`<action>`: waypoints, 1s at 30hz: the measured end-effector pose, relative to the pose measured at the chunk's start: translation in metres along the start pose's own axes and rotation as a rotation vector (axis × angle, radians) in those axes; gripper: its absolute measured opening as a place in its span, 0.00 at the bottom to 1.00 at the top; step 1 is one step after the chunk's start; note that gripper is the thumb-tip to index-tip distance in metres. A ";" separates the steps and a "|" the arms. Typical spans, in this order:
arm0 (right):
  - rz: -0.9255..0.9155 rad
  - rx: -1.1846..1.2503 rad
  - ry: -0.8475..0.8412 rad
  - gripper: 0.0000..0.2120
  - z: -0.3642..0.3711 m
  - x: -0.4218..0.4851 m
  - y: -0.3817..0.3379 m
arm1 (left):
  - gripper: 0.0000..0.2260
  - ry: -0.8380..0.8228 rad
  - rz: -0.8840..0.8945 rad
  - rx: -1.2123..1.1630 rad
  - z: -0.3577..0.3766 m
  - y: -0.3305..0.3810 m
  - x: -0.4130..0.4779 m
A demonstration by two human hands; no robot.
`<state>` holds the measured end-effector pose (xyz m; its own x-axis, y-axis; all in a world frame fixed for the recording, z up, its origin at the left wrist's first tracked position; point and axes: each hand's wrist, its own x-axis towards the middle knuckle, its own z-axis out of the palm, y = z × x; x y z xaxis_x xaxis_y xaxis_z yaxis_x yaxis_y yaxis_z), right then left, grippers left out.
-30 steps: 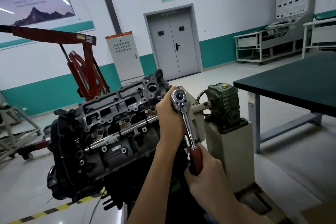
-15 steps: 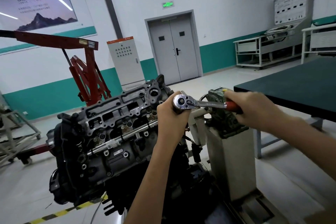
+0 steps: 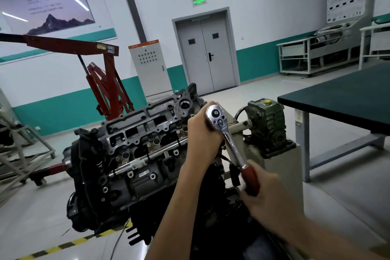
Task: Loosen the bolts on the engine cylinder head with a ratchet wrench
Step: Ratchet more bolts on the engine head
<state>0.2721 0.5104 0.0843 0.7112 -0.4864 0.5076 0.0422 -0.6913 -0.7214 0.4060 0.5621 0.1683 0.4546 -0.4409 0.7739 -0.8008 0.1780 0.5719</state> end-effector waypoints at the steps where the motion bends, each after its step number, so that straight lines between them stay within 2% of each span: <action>1: -0.032 -0.107 -0.025 0.16 -0.015 0.008 0.009 | 0.19 -0.006 -0.007 0.002 0.000 0.000 0.000; 3: -0.117 -0.328 -0.080 0.17 -0.049 0.031 0.021 | 0.14 -0.006 -0.016 -0.012 0.001 0.001 0.000; 6: -0.306 -0.623 -0.048 0.16 -0.095 0.076 0.021 | 0.08 0.009 -0.016 -0.022 0.001 0.004 0.000; 9: -0.404 -0.769 -0.021 0.15 -0.117 0.110 0.008 | 0.06 -0.002 -0.013 0.001 -0.001 0.008 0.002; 12: -0.391 -0.705 -0.036 0.14 -0.112 0.102 0.009 | 0.07 0.009 0.008 0.010 -0.001 0.007 0.001; 16: -0.150 -0.380 -0.097 0.14 -0.064 0.043 0.018 | 0.13 0.052 0.049 -0.002 0.003 0.004 -0.002; 20: -0.027 -0.017 0.057 0.16 0.007 -0.005 -0.003 | 0.21 0.076 0.020 -0.023 0.006 0.004 -0.003; 22: -0.005 0.088 0.053 0.16 0.023 -0.010 -0.013 | 0.22 0.046 0.007 -0.022 0.002 0.001 -0.002; 25: -0.042 0.014 0.013 0.17 0.002 0.000 -0.003 | 0.22 -0.004 -0.014 -0.008 -0.003 0.001 0.001; 28: -0.115 -0.277 -0.116 0.14 -0.040 0.025 0.015 | 0.22 -0.015 -0.007 0.004 -0.004 0.004 0.002; 30: -0.229 -0.478 -0.098 0.12 -0.072 0.053 0.018 | 0.22 -0.026 -0.007 0.002 -0.004 0.005 0.003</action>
<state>0.2602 0.4335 0.1316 0.7846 -0.2580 0.5638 -0.1038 -0.9512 -0.2907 0.4048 0.5654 0.1746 0.4502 -0.4646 0.7626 -0.7983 0.1733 0.5768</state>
